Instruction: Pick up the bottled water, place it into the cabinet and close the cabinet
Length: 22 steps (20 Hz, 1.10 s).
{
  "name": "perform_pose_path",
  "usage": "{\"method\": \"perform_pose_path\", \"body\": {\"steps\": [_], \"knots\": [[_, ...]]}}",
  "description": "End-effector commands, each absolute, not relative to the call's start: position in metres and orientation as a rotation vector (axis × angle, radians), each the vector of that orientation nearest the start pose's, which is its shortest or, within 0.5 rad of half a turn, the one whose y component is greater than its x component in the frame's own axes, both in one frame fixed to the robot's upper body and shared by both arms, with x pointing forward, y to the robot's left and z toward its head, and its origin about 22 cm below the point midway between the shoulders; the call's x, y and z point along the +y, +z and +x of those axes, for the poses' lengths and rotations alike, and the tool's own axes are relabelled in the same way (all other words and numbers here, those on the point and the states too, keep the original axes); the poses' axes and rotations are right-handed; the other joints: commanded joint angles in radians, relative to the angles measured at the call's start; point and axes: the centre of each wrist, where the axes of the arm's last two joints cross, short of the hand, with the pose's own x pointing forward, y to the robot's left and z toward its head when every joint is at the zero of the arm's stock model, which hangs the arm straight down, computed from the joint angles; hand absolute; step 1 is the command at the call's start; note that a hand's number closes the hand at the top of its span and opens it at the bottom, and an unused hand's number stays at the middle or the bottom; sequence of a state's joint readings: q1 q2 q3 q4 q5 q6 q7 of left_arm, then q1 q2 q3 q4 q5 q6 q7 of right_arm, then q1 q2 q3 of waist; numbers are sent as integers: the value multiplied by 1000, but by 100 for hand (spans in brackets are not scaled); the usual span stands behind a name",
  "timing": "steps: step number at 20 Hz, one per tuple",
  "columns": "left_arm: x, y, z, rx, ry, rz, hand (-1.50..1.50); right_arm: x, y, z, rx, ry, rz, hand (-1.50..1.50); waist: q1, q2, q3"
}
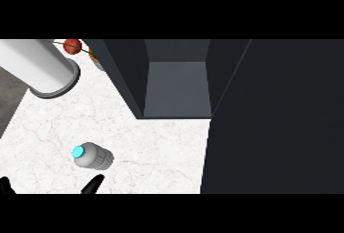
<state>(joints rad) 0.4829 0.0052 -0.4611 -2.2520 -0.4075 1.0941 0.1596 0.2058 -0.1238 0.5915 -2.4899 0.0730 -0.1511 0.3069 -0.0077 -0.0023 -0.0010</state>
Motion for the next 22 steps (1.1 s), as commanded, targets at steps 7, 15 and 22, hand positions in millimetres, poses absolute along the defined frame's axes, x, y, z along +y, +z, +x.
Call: {"method": "perform_pose_path", "body": {"steps": [7,15,22], "knots": [[199,58,144,-1591,782,741,-150,-170,191,94,-1997,199,275,-150,9,-2,-2],[214,10,157,-1569,754,728,-150,-167,176,93,-1998,210,281,-150,6,-4,-2],[216,-22,171,-1560,741,691,-150,-165,183,81,-1982,204,282,-150,-3,-3,-1]]}}
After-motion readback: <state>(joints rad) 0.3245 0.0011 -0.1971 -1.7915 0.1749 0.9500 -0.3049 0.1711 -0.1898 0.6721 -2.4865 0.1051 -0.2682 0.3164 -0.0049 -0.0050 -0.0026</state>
